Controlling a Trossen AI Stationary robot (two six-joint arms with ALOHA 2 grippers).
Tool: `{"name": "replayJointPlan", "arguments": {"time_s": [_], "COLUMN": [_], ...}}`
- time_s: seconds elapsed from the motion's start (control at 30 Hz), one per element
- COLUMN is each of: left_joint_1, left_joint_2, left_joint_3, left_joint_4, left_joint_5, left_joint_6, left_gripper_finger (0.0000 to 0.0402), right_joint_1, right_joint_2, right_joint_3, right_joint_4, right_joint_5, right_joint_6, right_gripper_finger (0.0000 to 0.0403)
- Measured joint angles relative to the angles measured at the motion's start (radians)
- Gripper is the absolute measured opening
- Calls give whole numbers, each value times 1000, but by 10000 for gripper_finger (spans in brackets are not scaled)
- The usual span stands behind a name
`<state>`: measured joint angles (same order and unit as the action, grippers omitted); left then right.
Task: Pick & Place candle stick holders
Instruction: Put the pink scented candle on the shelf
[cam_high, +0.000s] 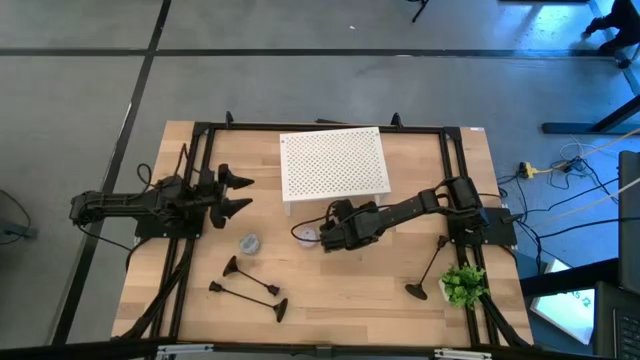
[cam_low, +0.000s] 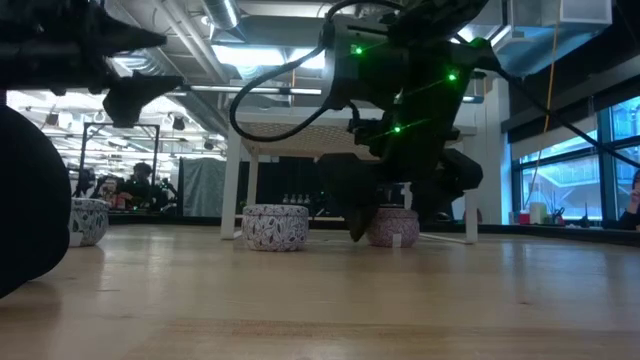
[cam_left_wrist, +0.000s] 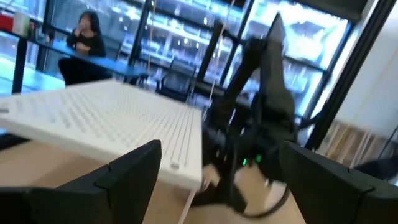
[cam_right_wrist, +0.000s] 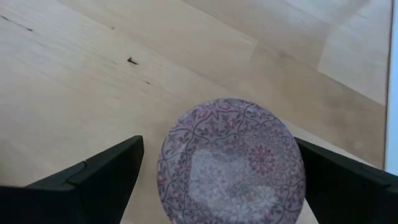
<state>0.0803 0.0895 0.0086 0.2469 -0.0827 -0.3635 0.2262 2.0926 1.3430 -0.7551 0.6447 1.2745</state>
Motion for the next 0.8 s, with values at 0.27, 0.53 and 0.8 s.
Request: {"name": "replayJointPlan", "arguments": {"time_s": [0.27,0.53,0.8], "left_joint_1": [0,0,0], "left_joint_2": [0,3,8], "left_joint_3": [0,0,0], "left_joint_4": [16,16,16], "left_joint_5": [102,149,173], "left_joint_6": [-9,-20,-24], "left_gripper_finger": [322,322,322], "right_joint_1": [-1,17,71], "right_joint_2": [27,65,70], "right_joint_3": [2,4,-46], "right_joint_4": [74,108,152], "right_joint_5": [38,116,191], "right_joint_6": [-74,-104,33], "right_gripper_finger": [395,390,390]}}
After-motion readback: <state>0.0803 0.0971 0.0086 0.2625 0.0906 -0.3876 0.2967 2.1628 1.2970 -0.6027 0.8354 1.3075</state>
